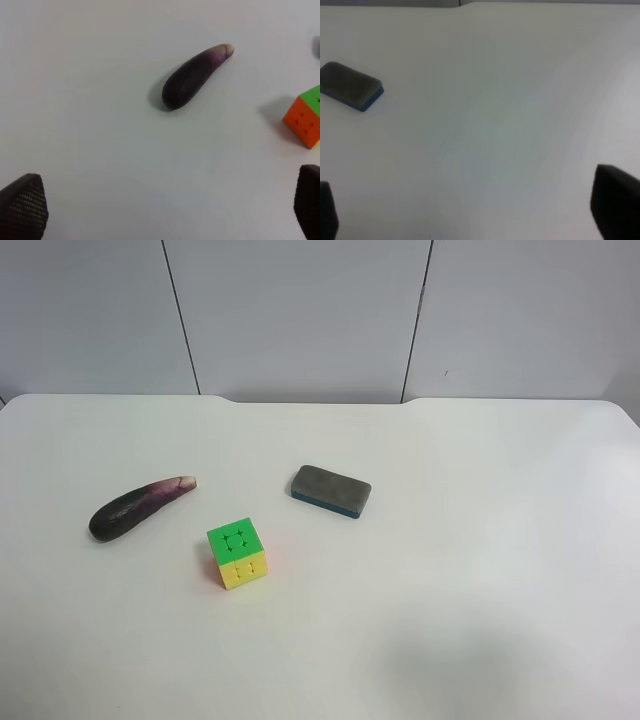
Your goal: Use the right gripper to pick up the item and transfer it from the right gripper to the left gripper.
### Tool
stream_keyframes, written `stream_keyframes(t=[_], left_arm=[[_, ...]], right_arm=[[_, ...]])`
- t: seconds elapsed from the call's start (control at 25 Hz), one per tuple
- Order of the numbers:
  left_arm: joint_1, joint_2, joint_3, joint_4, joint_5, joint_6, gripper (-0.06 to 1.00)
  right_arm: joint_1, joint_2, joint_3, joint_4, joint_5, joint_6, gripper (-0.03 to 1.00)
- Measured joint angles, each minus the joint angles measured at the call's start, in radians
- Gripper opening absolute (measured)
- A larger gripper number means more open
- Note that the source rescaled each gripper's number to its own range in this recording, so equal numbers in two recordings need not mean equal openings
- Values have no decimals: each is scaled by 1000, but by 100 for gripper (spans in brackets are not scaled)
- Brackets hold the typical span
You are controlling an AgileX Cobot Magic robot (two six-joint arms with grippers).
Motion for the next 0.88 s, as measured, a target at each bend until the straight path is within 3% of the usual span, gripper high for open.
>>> stream_keyframes(t=[0.52, 0.88], left_arm=[[10, 0, 10, -5, -21, 11, 100], [189, 0, 10, -5, -21, 11, 100]], right_arm=[[-13, 0, 0, 0, 0, 0, 100], [-75, 0, 0, 0, 0, 0, 100]])
